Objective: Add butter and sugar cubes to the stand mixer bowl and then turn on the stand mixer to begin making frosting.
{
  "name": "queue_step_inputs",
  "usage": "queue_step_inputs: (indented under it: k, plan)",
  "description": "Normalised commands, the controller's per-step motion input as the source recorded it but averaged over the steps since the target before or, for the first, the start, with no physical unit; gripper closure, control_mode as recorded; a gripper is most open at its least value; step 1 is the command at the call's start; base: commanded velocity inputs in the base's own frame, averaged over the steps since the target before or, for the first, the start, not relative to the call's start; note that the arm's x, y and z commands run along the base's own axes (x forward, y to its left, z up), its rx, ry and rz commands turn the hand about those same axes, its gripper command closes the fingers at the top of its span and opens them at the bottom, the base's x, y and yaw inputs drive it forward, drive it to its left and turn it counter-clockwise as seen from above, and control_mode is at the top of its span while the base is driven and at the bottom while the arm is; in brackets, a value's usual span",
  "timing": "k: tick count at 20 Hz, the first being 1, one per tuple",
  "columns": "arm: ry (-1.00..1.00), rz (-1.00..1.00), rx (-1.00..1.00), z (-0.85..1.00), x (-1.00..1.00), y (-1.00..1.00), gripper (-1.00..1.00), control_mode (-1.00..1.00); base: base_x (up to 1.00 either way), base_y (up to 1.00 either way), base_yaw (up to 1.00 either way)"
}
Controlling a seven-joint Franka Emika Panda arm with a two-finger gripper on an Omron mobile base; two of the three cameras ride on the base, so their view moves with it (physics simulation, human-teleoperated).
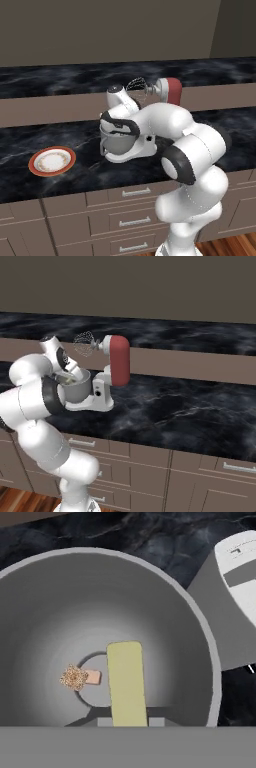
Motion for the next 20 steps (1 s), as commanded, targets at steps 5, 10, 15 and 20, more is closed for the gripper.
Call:
queue_step_inputs:
  k: [5,10,15,20]
  plan:
    - [0.00,-0.02,0.01,-0.05,0.30,0.03,1.00,-1.00,0.00,0.00,0.00]
    - [0.00,-0.02,0.00,-0.24,0.09,0.00,1.00,-1.00,0.00,0.00,0.00]
    - [0.00,-0.02,0.00,-0.30,0.16,0.02,-1.00,-1.00,0.00,0.00,0.00]
    - [0.00,-0.01,0.00,-0.01,0.11,0.00,-1.00,-1.00,0.00,0.00,0.00]
